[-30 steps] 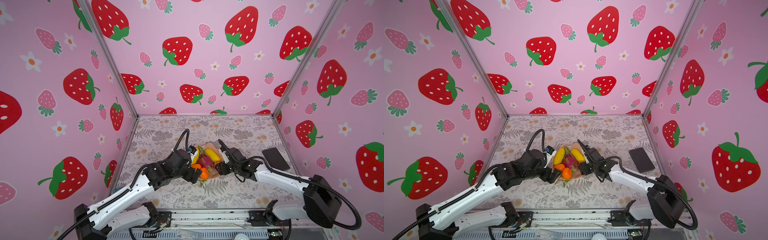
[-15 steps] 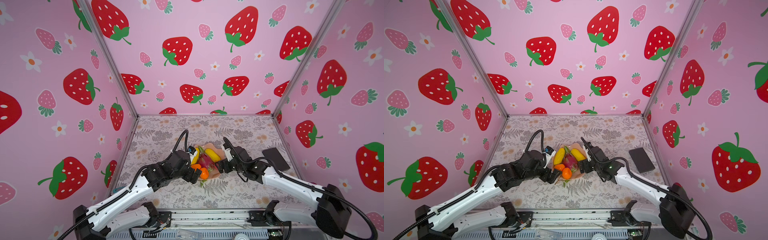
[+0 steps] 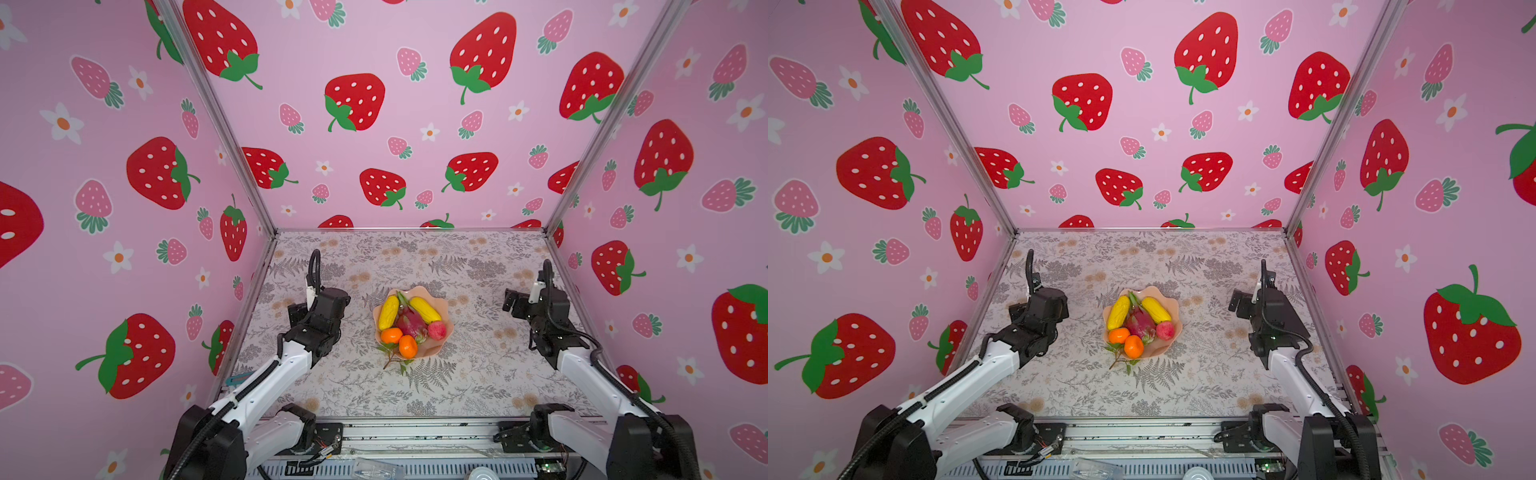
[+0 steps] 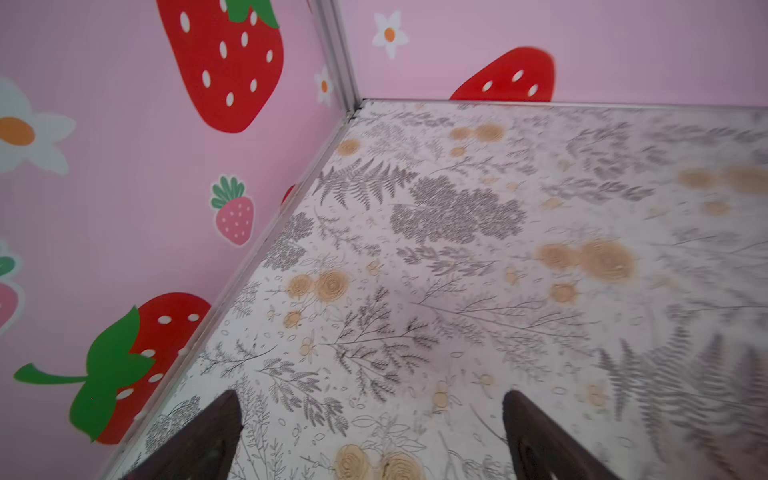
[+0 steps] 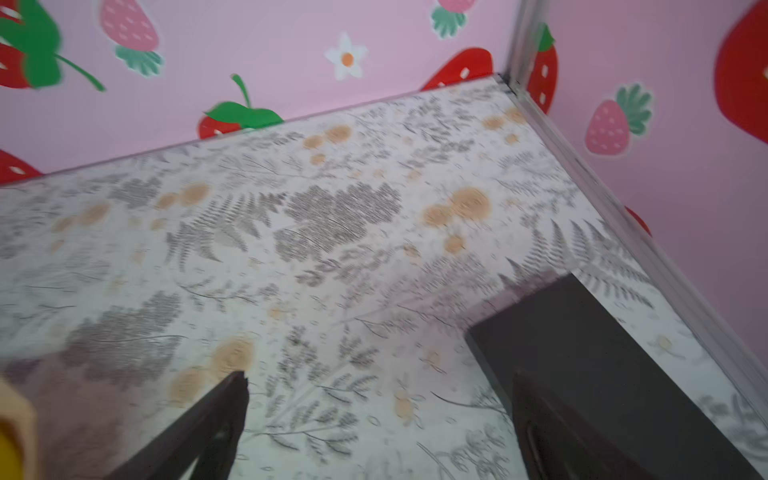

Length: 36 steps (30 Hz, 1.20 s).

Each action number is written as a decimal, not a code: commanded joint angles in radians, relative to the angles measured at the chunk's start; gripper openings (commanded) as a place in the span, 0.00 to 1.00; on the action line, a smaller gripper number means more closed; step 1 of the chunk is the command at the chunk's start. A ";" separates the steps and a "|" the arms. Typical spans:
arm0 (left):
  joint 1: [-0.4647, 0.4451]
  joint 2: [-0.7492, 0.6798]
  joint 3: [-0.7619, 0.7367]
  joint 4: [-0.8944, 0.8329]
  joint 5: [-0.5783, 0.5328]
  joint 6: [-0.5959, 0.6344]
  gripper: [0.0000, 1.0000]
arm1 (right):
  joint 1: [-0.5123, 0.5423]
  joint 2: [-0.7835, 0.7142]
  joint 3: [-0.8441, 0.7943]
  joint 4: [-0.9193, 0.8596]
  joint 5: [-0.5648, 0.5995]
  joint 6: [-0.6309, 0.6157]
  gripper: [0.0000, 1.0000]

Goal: Place and organize the fake fruits in the fruit bowl

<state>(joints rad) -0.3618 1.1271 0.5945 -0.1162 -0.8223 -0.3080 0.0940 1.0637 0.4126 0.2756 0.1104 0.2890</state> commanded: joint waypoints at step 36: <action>0.341 0.417 -0.159 0.908 0.596 0.235 0.99 | 0.013 0.506 -0.141 0.967 -0.030 -0.291 0.99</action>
<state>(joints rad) -0.0170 1.5455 0.4068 0.7616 -0.2314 -0.0933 0.1032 1.5776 0.2604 1.2392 0.0444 0.0223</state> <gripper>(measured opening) 0.989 0.994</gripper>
